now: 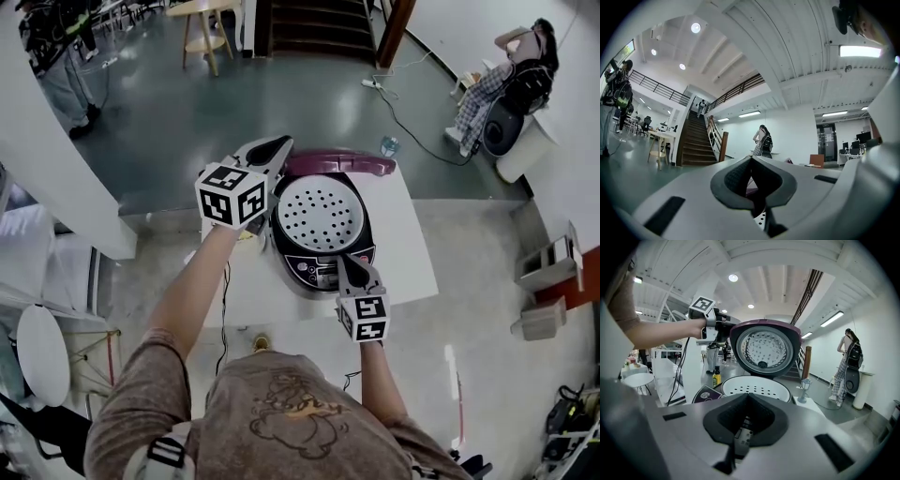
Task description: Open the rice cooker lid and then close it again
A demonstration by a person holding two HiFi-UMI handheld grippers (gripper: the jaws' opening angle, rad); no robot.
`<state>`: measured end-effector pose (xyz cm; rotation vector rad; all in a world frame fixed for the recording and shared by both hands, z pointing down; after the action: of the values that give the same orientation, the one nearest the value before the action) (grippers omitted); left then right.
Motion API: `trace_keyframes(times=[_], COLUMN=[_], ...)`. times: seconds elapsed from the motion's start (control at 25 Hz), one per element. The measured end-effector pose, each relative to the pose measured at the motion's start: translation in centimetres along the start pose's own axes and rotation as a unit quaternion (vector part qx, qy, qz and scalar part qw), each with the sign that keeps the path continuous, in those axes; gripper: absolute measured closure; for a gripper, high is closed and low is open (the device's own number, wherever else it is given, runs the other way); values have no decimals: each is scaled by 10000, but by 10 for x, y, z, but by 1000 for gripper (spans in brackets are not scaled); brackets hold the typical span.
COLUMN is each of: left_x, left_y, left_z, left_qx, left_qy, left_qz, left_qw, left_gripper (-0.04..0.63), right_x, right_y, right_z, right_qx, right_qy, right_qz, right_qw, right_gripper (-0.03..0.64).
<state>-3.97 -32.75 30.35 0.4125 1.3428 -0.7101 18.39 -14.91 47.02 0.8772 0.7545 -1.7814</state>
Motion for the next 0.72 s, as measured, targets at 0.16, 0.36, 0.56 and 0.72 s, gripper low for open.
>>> trace_keyframes(times=[0.16, 0.36, 0.56, 0.72], left_x=[8, 19, 24, 32], left_y=[-7, -12, -16, -23], left_z=[6, 15, 23, 23], left_qx=[24, -43, -120, -83], left_qy=[44, 7, -19, 47], left_qz=[-26, -29, 22, 31], left_qw=[10000, 10000, 9999, 9999], left_gripper=[575, 574, 574, 575], right_x=[0, 2, 1, 2], right_y=[-1, -1, -1, -1], right_z=[1, -2, -1, -2], right_qx=[-7, 6, 14, 25], right_qy=[21, 26, 10, 19], right_qz=[-23, -34, -48, -61], right_qw=[10000, 10000, 10000, 10000], right_gripper=[612, 612, 611, 611])
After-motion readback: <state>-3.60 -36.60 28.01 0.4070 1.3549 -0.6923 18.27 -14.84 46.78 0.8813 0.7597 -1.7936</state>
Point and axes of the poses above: the fingertips, and each gripper's own axes: z forward along the fingers, y to its right, x out of its top, the point moved 9 cm from there along -z, backward along the fingers, and after that the axes turned 15 degrees about -y, right-handed, at the moved point
